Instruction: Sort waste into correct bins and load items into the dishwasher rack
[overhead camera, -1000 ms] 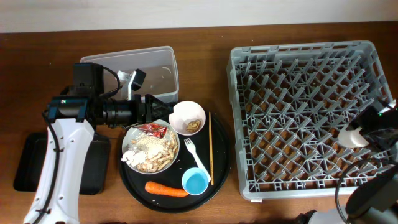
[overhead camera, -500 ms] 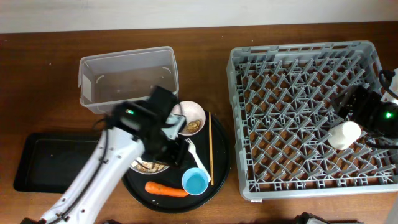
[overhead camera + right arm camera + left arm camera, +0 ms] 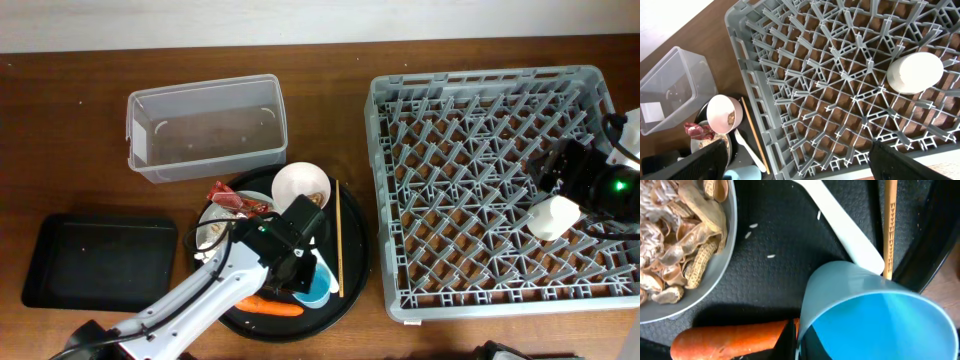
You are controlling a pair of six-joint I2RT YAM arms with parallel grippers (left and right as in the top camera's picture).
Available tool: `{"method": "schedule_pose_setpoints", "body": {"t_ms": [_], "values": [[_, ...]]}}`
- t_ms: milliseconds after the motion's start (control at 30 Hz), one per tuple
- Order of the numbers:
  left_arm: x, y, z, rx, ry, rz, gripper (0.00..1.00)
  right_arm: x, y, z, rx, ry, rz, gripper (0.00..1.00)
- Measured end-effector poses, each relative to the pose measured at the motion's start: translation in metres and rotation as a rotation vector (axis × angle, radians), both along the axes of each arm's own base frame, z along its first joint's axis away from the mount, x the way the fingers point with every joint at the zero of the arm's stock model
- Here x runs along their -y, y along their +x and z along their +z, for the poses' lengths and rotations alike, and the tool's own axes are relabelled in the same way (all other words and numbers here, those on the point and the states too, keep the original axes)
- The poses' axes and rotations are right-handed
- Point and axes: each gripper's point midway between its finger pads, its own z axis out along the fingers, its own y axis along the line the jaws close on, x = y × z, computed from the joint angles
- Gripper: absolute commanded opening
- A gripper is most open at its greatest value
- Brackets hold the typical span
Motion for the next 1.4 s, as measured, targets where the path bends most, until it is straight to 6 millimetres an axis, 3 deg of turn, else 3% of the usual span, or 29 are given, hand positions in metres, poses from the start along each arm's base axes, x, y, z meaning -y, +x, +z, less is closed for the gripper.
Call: {"method": "schedule_pose_setpoints", "body": {"t_ms": [67,100,133,200,233,300,333,433,467,533,600,633,700,800,833,933,967,1000,1033,1067,1100,1200,1333,1367,1400], "values": [[-0.007,-0.003,0.006,-0.029,0.026,0.013,0.01,0.000,0.000,0.000,0.000,0.000,0.000,0.93],[-0.016,-0.001,0.017,-0.063,0.052,0.046,0.01,0.000,0.000,0.000,0.001,-0.002,0.002,0.93],[-0.022,0.013,0.036,-0.058,0.036,0.084,0.01,-0.001,-0.001,-0.001,-0.004,-0.003,0.010,0.93],[-0.031,0.069,0.087,0.039,-0.134,0.173,0.01,-0.006,-0.001,0.000,0.007,0.001,0.053,0.89],[-0.036,0.087,0.104,0.053,-0.257,0.202,0.00,-0.017,-0.001,0.003,0.034,0.033,0.120,0.86],[-0.044,0.108,0.132,0.056,-0.564,0.238,0.01,-0.046,0.000,0.016,0.127,0.113,0.293,0.84],[-0.039,0.108,0.144,0.055,-0.671,0.214,0.01,-0.059,0.001,0.020,0.149,0.125,0.361,0.84],[-0.005,0.110,0.202,0.107,-1.057,0.028,0.01,-0.147,-0.002,0.035,0.263,0.159,0.753,0.80],[0.000,0.110,0.218,0.132,-1.142,-0.029,0.00,-0.185,-0.006,0.042,0.318,0.183,0.912,0.81],[0.007,0.101,0.249,0.142,-1.311,-0.130,0.01,-0.242,-0.012,0.061,0.450,0.219,1.117,0.81],[0.009,0.098,0.263,0.154,-1.384,-0.185,0.01,-0.274,-0.016,0.068,0.515,0.238,1.221,0.81],[0.009,0.096,0.267,0.151,-1.406,-0.198,0.00,-0.289,-0.011,0.062,0.511,0.252,1.258,0.81],[0.009,0.095,0.269,0.153,-1.420,-0.209,0.01,-0.298,0.004,0.046,0.464,0.278,1.263,0.80],[0.008,0.099,0.270,0.189,-1.409,-0.231,0.01,-0.317,-0.003,0.036,0.428,0.357,1.342,0.68],[0.008,0.099,0.271,0.193,-1.413,-0.237,0.01,-0.319,-0.004,0.036,0.435,0.354,1.353,0.58],[0.006,0.101,0.274,0.215,-1.424,-0.254,0.01,-0.320,-0.006,0.038,0.447,0.360,1.370,0.51],[0.006,0.101,0.274,0.215,-1.427,-0.255,0.11,-0.320,-0.006,0.038,0.446,0.363,1.369,0.51],[0.006,0.101,0.275,0.217,-1.427,-0.256,0.44,-0.320,-0.006,0.038,0.448,0.362,1.371,0.51],[0.006,0.101,0.275,0.217,-1.426,-0.257,0.69,-0.321,-0.007,0.038,0.443,0.366,1.372,0.51],[0.008,0.100,0.275,0.219,-1.426,-0.268,0.78,-0.321,-0.008,0.038,0.443,0.367,1.372,0.50],[0.008,0.102,0.273,0.223,-1.412,-0.261,0.79,-0.321,-0.008,0.039,0.444,0.366,1.371,0.50],[0.006,0.113,0.258,0.254,-1.317,-0.212,0.79,-0.280,0.004,0.045,0.435,0.294,1.230,0.50],[-0.011,0.125,0.253,0.296,-1.280,-0.155,0.79,-0.135,0.026,0.032,0.298,0.095,0.706,0.50],[-0.011,0.125,0.253,0.296,-1.279,-0.154,0.79,-0.080,0.028,0.024,0.242,0.061,0.506,0.50],[-0.011,0.125,0.253,0.295,-1.278,-0.152,0.79,-0.044,0.028,0.018,0.211,0.021,0.383,0.50]]}}
